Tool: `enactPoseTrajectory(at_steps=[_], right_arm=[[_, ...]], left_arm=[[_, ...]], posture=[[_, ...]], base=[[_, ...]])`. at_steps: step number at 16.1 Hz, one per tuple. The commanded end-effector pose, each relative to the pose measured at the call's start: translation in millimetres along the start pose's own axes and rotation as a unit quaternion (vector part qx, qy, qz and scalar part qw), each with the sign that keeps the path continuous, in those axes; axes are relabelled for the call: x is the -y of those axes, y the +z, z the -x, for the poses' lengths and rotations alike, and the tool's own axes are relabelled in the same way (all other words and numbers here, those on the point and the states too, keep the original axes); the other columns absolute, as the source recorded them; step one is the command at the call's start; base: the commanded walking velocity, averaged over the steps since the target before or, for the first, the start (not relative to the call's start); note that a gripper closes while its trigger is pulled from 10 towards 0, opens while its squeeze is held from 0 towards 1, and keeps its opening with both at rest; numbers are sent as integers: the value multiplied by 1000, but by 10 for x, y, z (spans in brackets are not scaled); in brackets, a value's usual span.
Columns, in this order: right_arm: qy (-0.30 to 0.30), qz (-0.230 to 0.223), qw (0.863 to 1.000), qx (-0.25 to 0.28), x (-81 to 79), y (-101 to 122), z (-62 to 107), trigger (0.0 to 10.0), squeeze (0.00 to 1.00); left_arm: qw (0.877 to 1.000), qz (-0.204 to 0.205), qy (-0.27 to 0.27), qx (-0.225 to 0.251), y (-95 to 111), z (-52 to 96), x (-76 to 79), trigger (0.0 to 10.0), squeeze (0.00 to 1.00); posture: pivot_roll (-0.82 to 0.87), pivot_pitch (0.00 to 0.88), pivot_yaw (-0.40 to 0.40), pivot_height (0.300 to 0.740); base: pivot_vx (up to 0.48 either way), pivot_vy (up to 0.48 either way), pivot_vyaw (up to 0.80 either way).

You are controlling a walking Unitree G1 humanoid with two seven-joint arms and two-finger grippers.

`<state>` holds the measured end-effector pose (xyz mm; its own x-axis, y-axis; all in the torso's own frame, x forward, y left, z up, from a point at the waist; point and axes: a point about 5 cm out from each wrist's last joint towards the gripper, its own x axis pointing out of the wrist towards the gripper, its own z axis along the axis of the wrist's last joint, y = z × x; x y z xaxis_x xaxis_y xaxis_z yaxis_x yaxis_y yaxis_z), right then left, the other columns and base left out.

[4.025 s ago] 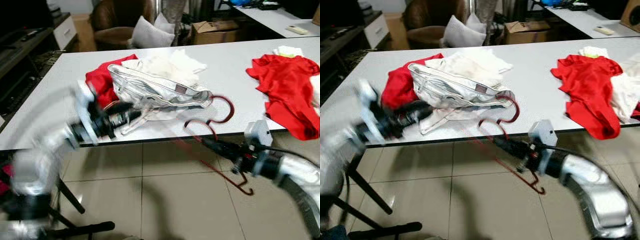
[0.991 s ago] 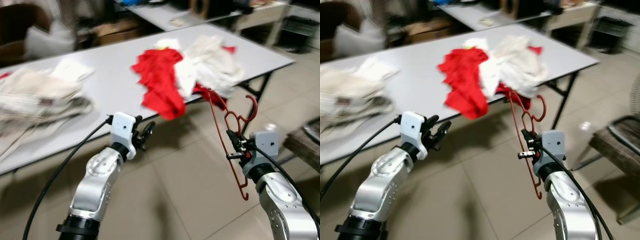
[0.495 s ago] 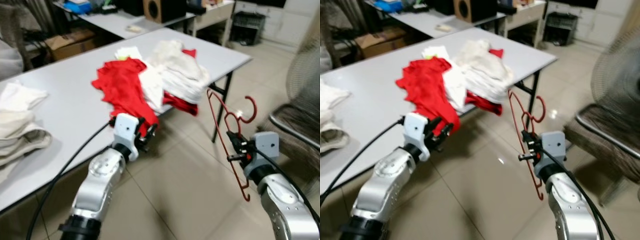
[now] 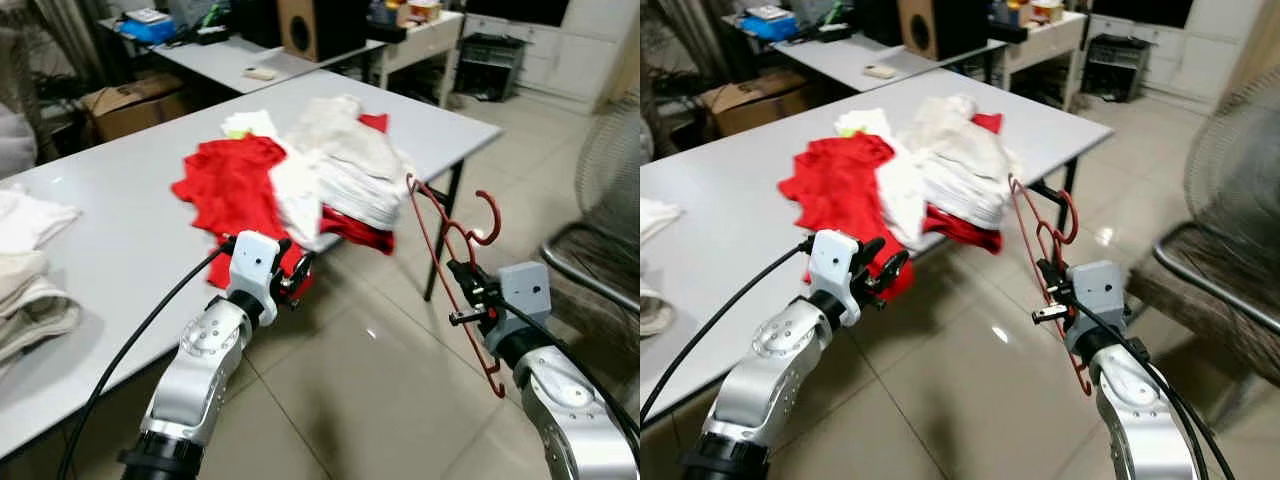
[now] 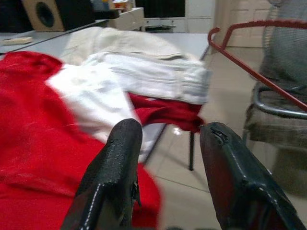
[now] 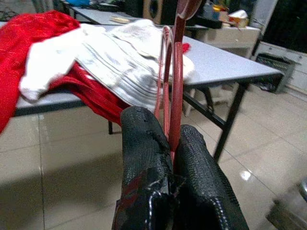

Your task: Hang hanger

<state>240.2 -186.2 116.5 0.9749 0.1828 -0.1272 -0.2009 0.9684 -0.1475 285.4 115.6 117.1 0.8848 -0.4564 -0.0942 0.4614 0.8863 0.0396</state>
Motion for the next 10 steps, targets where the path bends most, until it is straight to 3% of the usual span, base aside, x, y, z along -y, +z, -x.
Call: enactPoseTrajectory(at_steps=[1,4,7,10], right_arm=[[12,-1,1000,13,-54,50,-21,10000,0],[12,-1,1000,13,-54,50,-21,10000,0],[10,1,1000,15,13,43,34,10000,0],[10,2,1000,14,30,30,51,10000,0]], left_arm=[[1000,-9,12,-8,-15,30,-83,10000,0],[1000,-9,12,-8,-15,30,-83,10000,0],[999,-34,1,-34,-109,26,-53,10000,0],[995,-59,-3,-79,-239,68,-78,10000,0]], posture=[[-184,0,58,719],[-184,0,58,719],[-198,0,63,719],[-200,0,65,719]], base=[[398,0,0],[398,0,0],[398,0,0],[0,0,0]])
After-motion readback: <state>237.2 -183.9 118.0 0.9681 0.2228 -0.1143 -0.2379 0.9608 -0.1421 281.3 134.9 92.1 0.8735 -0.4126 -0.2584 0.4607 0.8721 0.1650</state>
